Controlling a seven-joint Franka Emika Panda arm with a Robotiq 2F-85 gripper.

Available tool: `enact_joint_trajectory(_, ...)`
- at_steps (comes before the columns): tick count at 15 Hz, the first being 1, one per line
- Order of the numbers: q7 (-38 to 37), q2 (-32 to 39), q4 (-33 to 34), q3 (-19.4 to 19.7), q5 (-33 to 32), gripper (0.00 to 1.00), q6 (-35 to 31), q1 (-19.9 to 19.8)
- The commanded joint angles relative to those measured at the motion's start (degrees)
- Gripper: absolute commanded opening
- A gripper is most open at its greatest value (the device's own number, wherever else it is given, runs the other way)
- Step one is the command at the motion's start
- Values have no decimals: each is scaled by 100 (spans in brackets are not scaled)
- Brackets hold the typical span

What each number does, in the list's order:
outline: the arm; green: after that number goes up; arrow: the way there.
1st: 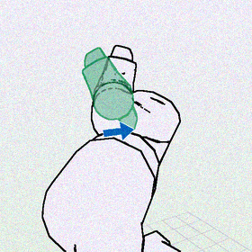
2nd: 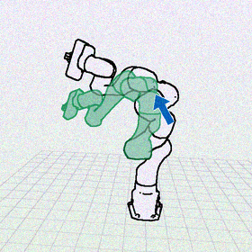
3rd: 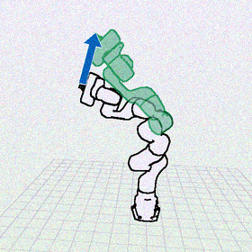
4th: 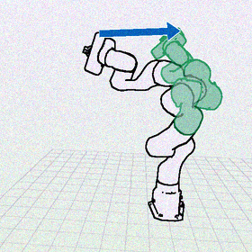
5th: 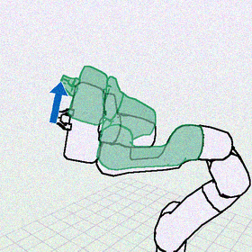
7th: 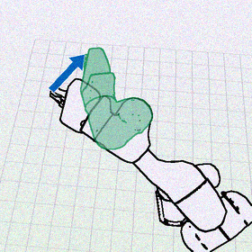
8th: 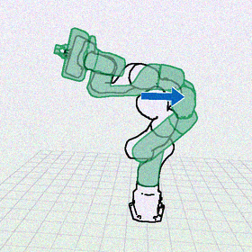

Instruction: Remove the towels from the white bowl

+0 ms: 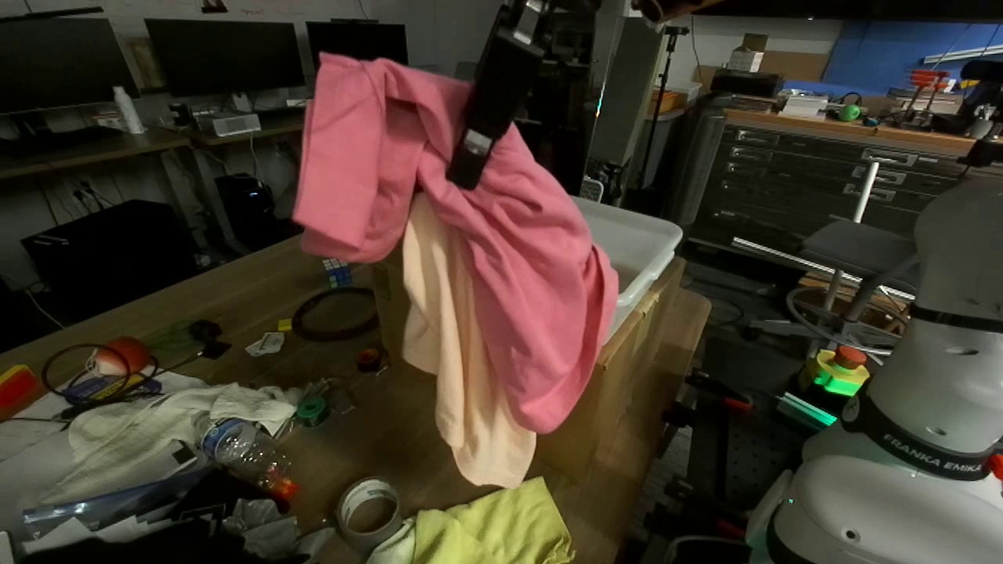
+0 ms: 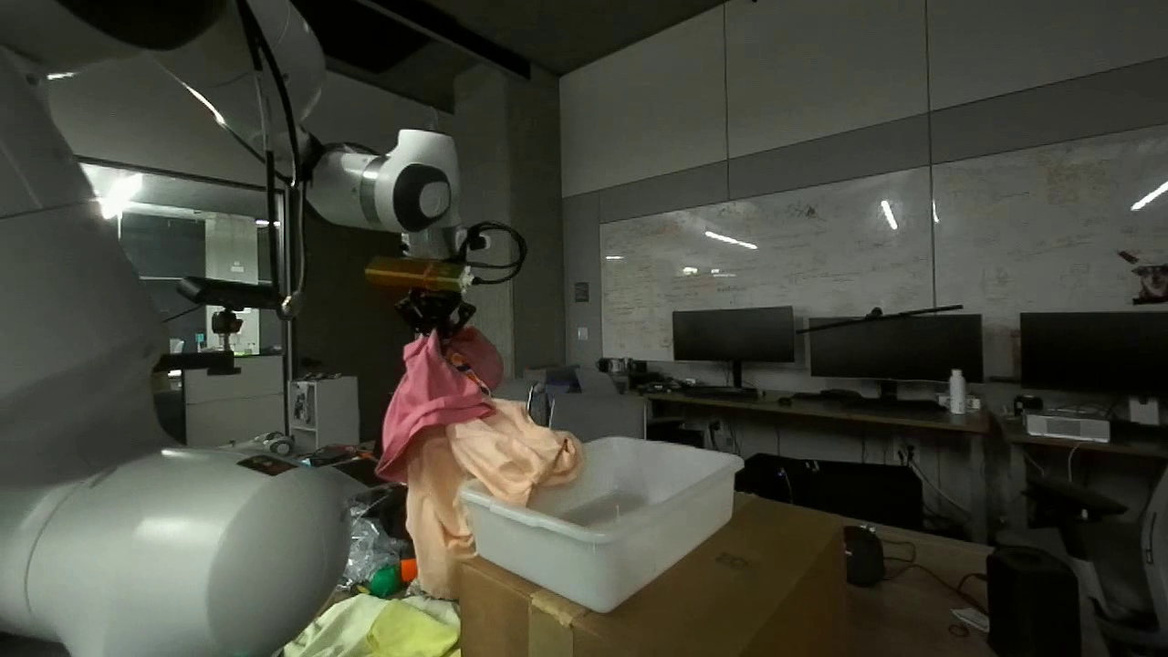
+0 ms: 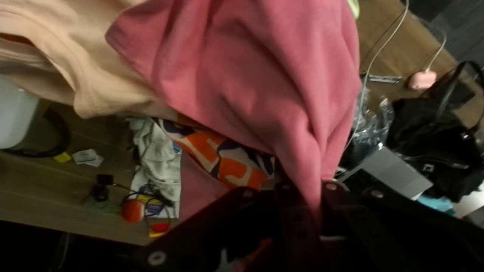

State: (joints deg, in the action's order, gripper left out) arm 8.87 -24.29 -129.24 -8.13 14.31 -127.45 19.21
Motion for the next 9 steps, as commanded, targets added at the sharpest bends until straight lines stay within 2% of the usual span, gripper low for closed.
enact_joint_trajectory(1,789,541,711,53,444,4,753,279)
enact_joint_trajectory(5,1485,1101,1370,-91,632,4,1715,354)
enact_joint_trajectory(9,1930,1594,1964,-285,552,4,2463,250)
